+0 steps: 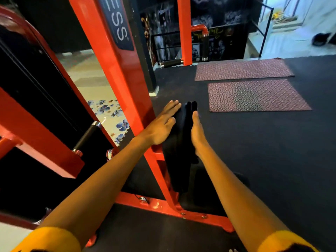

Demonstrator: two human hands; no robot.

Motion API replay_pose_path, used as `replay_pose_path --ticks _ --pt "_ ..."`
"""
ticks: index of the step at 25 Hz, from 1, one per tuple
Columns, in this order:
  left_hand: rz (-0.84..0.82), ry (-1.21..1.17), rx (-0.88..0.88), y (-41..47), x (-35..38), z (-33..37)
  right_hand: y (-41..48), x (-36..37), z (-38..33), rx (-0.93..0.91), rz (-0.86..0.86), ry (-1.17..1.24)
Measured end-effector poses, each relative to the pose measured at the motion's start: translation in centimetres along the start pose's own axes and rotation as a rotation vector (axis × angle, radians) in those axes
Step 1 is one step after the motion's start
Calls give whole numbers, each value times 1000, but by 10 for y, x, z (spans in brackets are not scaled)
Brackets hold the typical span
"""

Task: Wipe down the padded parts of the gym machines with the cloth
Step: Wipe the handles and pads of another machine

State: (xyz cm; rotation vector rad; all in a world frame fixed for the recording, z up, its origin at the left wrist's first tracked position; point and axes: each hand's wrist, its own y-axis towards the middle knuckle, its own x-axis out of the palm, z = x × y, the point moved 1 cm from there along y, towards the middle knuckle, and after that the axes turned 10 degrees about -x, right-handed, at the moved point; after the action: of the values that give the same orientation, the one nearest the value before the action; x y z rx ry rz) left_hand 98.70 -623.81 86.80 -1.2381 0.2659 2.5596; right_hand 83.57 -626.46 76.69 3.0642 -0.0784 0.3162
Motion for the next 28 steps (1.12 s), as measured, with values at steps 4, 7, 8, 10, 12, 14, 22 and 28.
replay_pose_path --ticks 4,7,8,10,12,14,22,28 --pt "-26 -27 23 3 0 -2 -91 11 -20 -240 -42 64" --pt "-47 -56 61 8 -5 -5 -87 5 2 -317 -45 -81" --pt "-48 -53 84 9 -5 -6 -76 3 5 -263 -10 -95" --pt "-60 -32 105 12 -7 -7 -47 0 1 -137 45 -70" --pt "-69 -23 103 12 -8 -7 -31 1 -9 -78 69 -67" --pt "-62 -20 104 12 -8 -6 -37 3 -25 -180 63 -98" --pt "-31 -15 132 17 -4 -16 -82 10 -1 -442 49 -248" --pt "-65 -31 156 14 -5 -6 -88 31 -39 -322 288 -374"
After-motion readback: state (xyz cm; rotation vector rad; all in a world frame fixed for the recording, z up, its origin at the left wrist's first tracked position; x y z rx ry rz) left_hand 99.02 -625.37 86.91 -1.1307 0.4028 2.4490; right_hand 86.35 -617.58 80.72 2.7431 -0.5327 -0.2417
